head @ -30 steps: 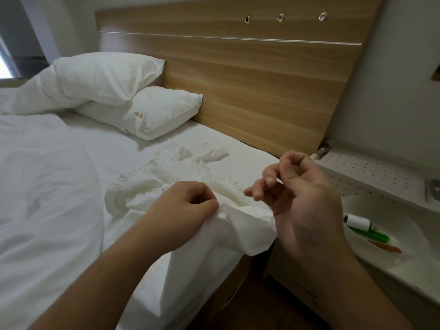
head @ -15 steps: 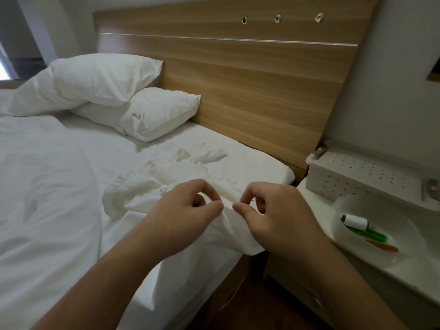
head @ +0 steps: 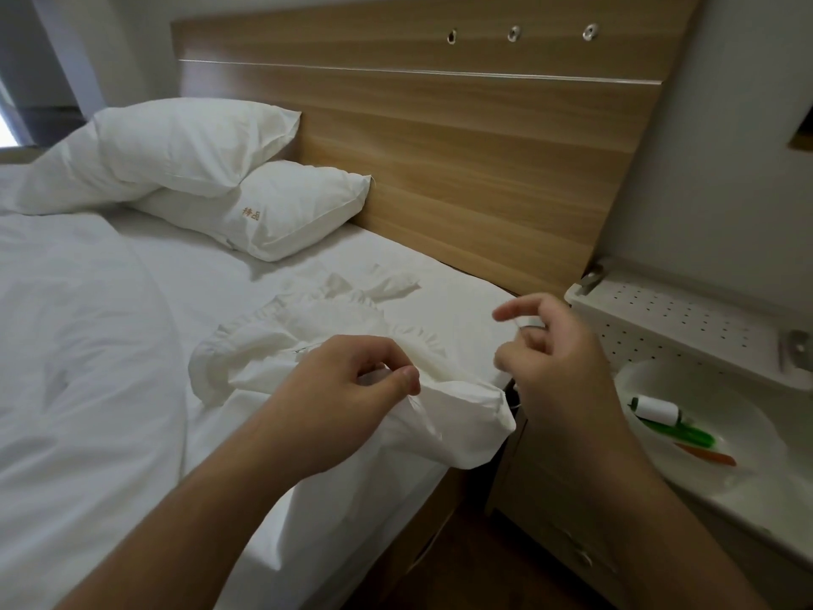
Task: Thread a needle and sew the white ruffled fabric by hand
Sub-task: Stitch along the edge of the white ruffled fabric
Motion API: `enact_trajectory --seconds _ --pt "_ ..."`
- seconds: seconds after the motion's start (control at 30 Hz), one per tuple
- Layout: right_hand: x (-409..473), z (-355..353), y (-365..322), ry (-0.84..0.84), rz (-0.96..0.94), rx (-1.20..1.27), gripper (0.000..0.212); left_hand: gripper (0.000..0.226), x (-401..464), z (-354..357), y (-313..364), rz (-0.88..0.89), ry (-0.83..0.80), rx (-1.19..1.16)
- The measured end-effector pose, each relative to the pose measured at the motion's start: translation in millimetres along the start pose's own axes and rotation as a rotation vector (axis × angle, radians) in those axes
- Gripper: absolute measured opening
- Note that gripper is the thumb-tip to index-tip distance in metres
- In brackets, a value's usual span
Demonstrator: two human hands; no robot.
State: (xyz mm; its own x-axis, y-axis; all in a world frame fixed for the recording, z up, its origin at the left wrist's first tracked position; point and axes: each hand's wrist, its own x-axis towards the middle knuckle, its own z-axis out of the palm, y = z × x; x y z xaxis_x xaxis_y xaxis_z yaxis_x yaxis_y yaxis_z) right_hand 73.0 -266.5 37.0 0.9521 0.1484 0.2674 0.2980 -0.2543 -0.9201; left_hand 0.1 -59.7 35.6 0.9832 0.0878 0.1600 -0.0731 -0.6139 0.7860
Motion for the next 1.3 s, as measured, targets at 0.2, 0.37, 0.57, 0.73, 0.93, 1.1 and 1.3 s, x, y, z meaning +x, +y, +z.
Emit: enact_trajectory --seconds 0.2,0.37,0.57,0.73,0.93,1.1,1.3 --pt "-7 16 -1 -0.396 -0.117 -0.099 0.011 0.02 0 1 -1 0.072 0.002 0.013" --pt "-5 17 0 -0.284 -0.131 -0.133 0.012 0.019 1 -1 -3 0.077 -0.003 0.005" --pt "1 7 4 0.065 0.036 -0.001 0.02 0.022 2 -2 -5 0.045 0.016 0.015" --pt "-1 8 8 -0.011 -0.007 -0.252 0.028 0.02 1 -2 -5 0.04 0.004 0.031" --pt "-9 21 1 -0.399 -0.159 -0.122 0.009 0.02 1 -2 -4 0.087 -0.008 0.026" --pt "-8 21 2 -0.263 -0.087 -0.033 0.017 0.019 1 -3 -4 0.07 -0.003 0.044" --pt "-2 13 2 -0.042 0.06 0.14 0.022 0.021 1 -4 -6 0.032 0.011 0.035"
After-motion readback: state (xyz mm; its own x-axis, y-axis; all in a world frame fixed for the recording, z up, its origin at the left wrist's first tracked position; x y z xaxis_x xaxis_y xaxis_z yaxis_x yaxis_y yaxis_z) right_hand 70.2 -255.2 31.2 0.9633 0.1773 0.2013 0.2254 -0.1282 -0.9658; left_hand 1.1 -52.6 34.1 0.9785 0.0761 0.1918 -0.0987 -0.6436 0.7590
